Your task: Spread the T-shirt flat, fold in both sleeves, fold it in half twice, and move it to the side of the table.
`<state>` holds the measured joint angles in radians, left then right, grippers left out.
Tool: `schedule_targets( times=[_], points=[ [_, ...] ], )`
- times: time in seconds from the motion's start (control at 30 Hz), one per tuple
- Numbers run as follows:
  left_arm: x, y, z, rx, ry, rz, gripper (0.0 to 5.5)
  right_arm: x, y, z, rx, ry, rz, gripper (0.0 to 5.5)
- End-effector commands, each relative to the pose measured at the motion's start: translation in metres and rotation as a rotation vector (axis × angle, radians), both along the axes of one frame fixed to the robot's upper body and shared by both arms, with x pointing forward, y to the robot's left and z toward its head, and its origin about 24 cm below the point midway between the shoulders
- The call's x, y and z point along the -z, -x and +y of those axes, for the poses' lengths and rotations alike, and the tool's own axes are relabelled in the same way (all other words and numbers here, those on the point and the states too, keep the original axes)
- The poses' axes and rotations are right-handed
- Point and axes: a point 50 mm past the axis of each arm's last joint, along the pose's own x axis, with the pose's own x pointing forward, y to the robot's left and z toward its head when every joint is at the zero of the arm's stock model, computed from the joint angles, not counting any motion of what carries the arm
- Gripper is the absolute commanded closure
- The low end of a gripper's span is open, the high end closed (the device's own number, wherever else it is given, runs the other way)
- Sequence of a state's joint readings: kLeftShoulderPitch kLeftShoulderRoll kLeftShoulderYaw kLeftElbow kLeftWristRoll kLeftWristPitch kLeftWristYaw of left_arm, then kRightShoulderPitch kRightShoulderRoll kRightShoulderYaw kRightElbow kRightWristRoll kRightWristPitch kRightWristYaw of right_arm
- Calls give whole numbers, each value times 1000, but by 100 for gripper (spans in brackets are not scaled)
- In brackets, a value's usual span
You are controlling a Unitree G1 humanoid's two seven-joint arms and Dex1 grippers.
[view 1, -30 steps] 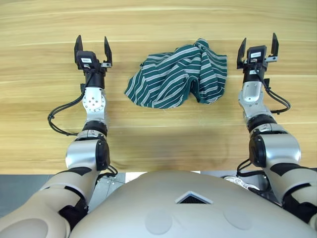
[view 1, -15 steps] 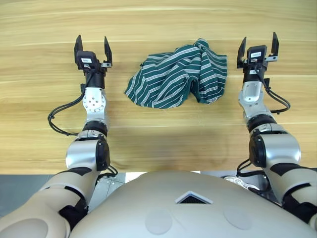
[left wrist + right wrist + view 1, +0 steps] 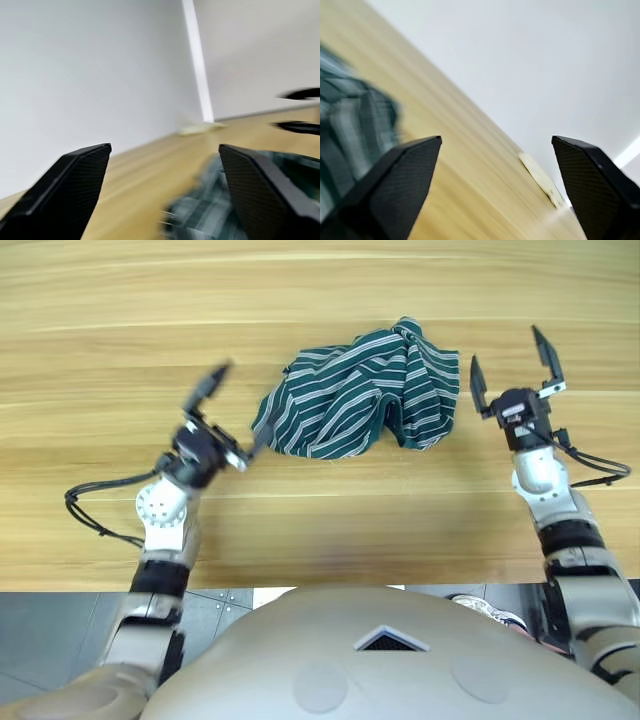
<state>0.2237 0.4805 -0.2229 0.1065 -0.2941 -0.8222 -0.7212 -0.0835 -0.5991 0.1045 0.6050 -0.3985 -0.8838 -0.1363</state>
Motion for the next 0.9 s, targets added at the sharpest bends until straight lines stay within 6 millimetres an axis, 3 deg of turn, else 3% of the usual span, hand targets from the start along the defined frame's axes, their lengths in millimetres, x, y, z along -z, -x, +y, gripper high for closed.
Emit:
schedule_targets(
  times=[0.03,0.13,0.43,0.63,0.83,0.9],
  points=[
    [15,45,-18,297,-325,117,147,-6,32,-4,-181,264,144,143],
    [27,49,-24,291,-520,101,147,-12,40,-4,-196,312,184,143],
    [31,1,-46,-63,-717,-237,147,0,35,8,-177,314,223,143],
    [50,7,-46,-164,-739,-215,147,13,36,6,-149,319,252,143],
    [51,7,-41,-213,-734,-196,147,14,35,3,-137,329,254,143],
    [53,9,-41,-221,-728,-177,188,14,34,0,-129,339,256,141]
  ],
)
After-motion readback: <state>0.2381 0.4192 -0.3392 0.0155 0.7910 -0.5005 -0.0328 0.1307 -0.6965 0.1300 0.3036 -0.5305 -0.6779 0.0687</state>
